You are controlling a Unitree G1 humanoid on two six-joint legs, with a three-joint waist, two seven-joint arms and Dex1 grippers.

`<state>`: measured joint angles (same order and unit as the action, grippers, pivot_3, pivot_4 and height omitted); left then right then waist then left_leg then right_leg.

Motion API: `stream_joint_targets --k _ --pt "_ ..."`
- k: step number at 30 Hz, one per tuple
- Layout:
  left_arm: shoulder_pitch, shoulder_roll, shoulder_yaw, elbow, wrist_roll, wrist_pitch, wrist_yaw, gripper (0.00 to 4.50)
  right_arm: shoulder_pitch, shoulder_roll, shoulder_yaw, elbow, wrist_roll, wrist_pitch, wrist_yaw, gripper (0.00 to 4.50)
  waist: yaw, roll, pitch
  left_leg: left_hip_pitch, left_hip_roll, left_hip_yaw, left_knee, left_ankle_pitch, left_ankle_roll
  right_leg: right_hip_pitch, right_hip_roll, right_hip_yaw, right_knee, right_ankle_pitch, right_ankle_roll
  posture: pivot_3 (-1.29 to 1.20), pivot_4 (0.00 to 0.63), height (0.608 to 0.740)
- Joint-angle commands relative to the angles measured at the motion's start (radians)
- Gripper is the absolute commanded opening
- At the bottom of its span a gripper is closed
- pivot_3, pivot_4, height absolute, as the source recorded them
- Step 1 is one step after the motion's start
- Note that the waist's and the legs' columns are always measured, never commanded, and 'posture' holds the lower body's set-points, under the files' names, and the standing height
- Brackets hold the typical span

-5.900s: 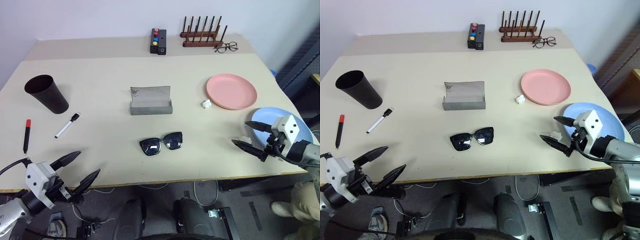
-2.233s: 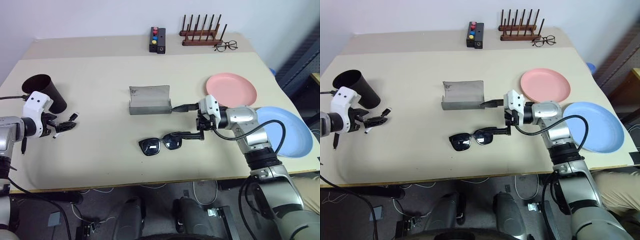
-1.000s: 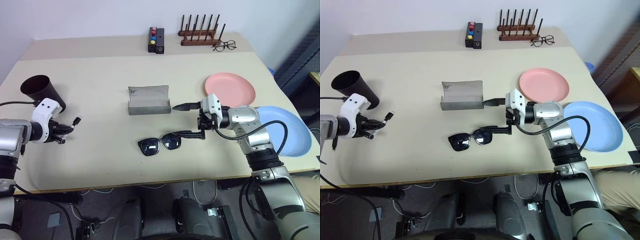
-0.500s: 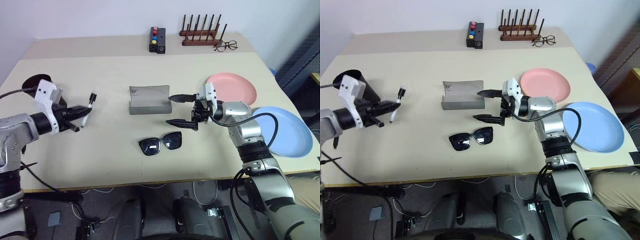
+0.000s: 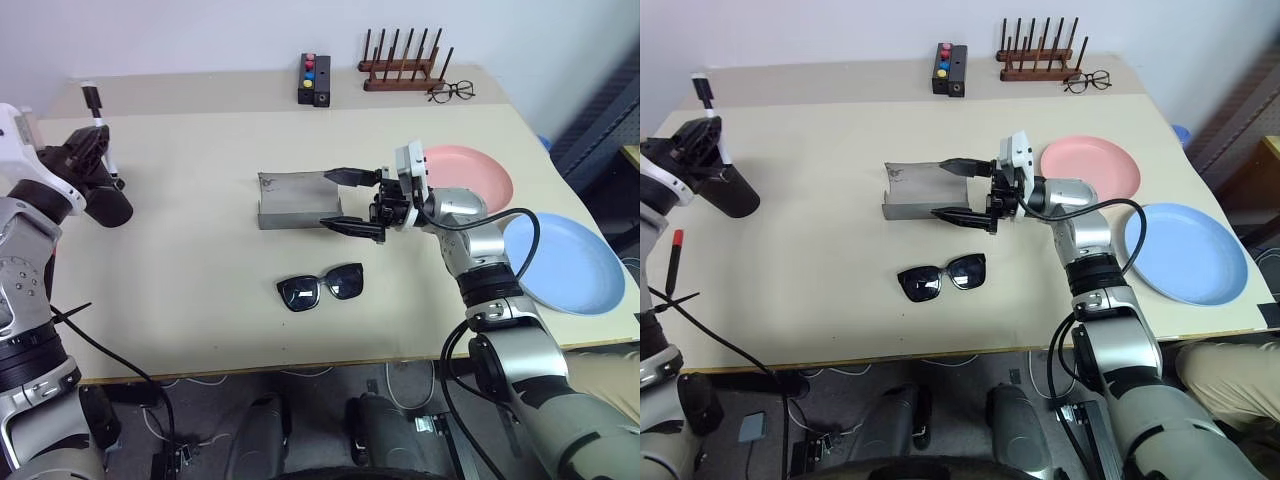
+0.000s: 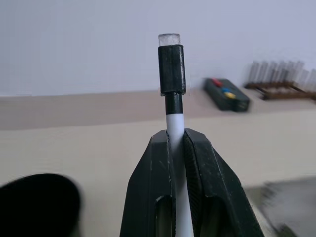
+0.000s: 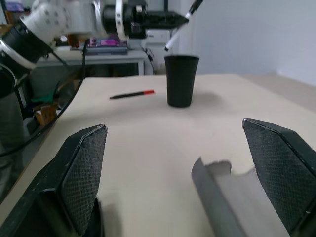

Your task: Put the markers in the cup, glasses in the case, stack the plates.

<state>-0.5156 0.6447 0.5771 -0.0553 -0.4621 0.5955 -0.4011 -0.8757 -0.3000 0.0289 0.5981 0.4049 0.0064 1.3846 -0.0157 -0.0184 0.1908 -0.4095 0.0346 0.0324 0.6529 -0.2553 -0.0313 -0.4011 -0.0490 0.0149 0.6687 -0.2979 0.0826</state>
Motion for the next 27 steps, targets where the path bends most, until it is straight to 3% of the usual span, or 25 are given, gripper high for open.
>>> stream_joint_targets --k 1,9,27 --pt "-0.058 -0.001 0.048 0.048 0.079 -0.194 0.12 0.1 -0.041 0.01 -0.034 0.024 0.018 -0.03 0.016 4.5 0.001 0.0 0.0 0.0 0.0 0.0 0.0 0.0 0.0 0.0 0.0 0.0 0.0 0.0 0.0 0.0 0.15 0.74" --pt "-0.129 -0.057 0.037 0.158 0.131 -0.484 0.252 0.1 -0.094 0.036 -0.074 0.086 0.036 -0.047 0.014 4.5 0.0 0.0 0.0 0.0 0.0 0.001 0.0 0.0 0.0 0.0 -0.001 0.0 0.0 0.0 0.0 0.0 0.15 0.74" --pt "-0.049 -0.012 0.036 0.26 0.167 -0.703 0.235 0.1 -0.121 0.074 -0.131 0.115 0.058 -0.049 -0.001 4.5 -0.003 0.0 0.0 0.0 0.0 0.003 -0.002 0.0 0.0 -0.002 -0.001 0.0 0.0 0.0 0.0 0.0 0.15 0.74"
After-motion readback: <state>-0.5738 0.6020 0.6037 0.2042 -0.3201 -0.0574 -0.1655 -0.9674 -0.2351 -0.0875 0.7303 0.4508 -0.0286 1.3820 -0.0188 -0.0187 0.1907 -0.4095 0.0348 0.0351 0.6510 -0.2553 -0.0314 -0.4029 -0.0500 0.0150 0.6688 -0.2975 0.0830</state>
